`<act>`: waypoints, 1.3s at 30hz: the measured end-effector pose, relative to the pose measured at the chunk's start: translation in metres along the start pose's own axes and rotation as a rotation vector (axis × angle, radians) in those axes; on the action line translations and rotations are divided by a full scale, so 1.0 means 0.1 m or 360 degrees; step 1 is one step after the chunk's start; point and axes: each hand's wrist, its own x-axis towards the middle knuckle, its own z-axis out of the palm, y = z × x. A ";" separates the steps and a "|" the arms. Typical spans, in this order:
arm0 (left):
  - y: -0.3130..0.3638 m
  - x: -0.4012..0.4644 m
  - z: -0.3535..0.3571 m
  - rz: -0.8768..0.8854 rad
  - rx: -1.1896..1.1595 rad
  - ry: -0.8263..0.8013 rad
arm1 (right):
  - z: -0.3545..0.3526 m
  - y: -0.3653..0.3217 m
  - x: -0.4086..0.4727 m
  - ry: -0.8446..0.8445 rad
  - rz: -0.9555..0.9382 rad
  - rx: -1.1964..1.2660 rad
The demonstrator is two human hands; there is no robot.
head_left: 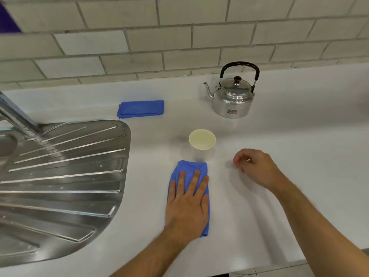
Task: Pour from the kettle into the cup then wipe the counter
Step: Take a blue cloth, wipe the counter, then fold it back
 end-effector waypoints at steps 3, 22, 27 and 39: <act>0.18 0.03 0.02 0.0056 -0.0026 -0.0018 | 0.02 -0.11 -0.12 -0.0255 -0.0044 -0.0061; -0.61 0.56 -0.43 -0.0332 -0.0709 0.0427 | 0.93 -0.40 -0.31 -0.0032 0.0186 -0.0894; -1.04 0.91 -0.36 -0.0449 -0.0148 0.0134 | 0.97 -0.05 -0.16 0.0054 -0.0021 -0.1116; -1.07 1.00 -0.19 -0.0479 0.0016 0.0106 | 0.33 0.05 1.51 -0.0491 -0.0856 -0.1257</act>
